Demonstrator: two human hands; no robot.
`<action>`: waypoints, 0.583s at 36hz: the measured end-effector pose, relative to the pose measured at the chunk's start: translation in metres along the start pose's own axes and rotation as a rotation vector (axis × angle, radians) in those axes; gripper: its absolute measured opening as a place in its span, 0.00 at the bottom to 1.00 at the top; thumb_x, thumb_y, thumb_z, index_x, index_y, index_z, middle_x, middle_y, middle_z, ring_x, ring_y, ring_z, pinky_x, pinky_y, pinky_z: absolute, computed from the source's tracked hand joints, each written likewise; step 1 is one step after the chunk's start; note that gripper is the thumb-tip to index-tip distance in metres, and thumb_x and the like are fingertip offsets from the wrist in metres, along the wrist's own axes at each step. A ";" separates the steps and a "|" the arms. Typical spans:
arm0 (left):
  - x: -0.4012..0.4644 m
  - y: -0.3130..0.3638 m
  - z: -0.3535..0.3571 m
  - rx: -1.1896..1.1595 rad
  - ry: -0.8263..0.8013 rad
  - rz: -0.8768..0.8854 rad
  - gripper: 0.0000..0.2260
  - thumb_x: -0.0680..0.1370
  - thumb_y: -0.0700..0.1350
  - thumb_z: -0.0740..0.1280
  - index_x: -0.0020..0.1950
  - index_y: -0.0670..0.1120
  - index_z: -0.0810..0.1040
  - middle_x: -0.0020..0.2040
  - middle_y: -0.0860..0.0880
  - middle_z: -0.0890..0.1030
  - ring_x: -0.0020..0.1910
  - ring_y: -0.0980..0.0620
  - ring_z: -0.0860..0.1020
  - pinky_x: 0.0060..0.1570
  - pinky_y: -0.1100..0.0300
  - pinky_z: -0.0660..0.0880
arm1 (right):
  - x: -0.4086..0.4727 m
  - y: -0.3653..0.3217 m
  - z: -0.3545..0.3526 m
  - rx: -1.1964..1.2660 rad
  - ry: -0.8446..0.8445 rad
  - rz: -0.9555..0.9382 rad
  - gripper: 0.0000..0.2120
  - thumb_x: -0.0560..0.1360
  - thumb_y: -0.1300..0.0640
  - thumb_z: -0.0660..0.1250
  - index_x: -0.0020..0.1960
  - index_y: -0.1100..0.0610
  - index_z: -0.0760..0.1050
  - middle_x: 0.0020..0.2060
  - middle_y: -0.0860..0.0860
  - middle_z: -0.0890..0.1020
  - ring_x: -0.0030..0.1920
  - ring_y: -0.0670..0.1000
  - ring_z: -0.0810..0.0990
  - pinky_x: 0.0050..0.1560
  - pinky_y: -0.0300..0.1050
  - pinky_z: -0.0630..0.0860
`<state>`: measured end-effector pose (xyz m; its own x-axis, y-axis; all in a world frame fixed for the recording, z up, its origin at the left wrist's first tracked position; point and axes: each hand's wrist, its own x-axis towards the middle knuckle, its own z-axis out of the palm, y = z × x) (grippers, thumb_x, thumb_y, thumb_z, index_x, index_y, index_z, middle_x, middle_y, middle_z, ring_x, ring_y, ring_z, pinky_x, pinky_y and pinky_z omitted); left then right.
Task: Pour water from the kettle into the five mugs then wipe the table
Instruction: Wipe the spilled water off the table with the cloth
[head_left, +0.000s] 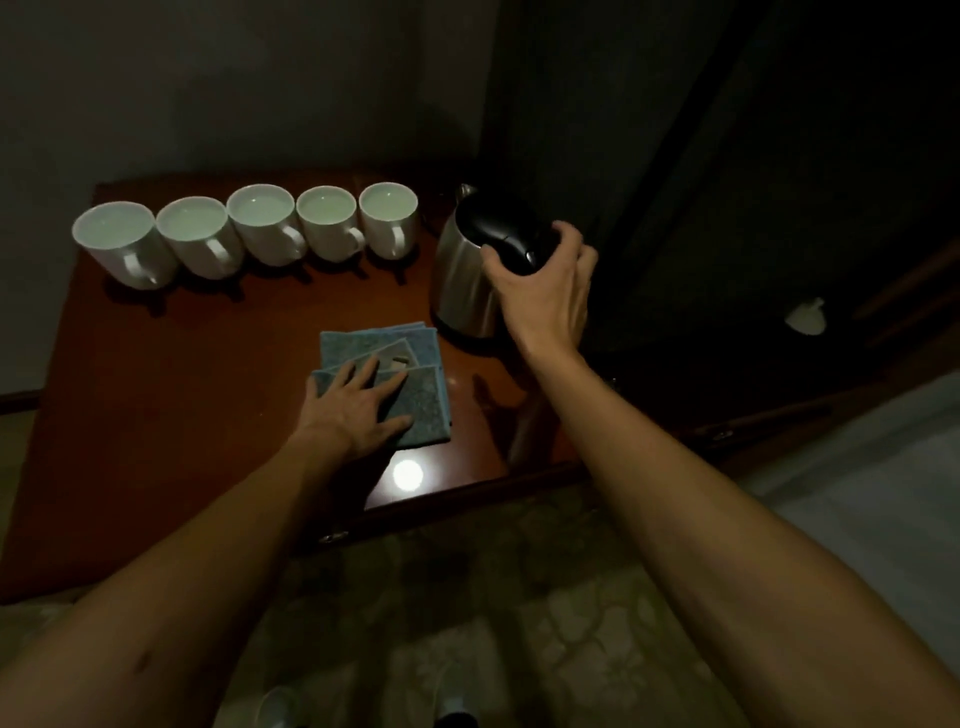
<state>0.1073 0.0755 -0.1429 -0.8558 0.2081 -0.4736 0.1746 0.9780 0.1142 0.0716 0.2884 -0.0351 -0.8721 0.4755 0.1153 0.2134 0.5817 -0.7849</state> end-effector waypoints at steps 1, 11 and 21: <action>0.001 -0.001 0.000 0.002 0.001 0.005 0.34 0.81 0.70 0.54 0.83 0.63 0.44 0.85 0.49 0.40 0.83 0.44 0.43 0.77 0.32 0.46 | 0.004 0.002 0.000 0.030 -0.015 0.059 0.39 0.74 0.36 0.78 0.76 0.54 0.69 0.69 0.55 0.75 0.67 0.59 0.79 0.56 0.50 0.75; 0.014 -0.007 0.007 -0.009 0.035 0.035 0.42 0.78 0.73 0.57 0.84 0.59 0.40 0.84 0.46 0.40 0.83 0.41 0.43 0.78 0.35 0.50 | 0.025 0.028 0.028 0.325 -0.034 0.278 0.39 0.58 0.20 0.70 0.35 0.60 0.81 0.34 0.55 0.85 0.39 0.59 0.87 0.46 0.58 0.86; 0.017 0.011 0.013 -0.083 -0.018 0.009 0.42 0.76 0.75 0.56 0.82 0.64 0.37 0.82 0.48 0.32 0.80 0.37 0.33 0.75 0.30 0.38 | 0.030 0.013 0.034 0.435 0.129 0.148 0.30 0.74 0.39 0.80 0.23 0.50 0.70 0.21 0.44 0.75 0.25 0.47 0.77 0.34 0.47 0.76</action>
<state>0.1012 0.0898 -0.1608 -0.8455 0.2177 -0.4875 0.1403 0.9716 0.1905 0.0333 0.2875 -0.0622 -0.7787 0.6264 0.0363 0.1026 0.1842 -0.9775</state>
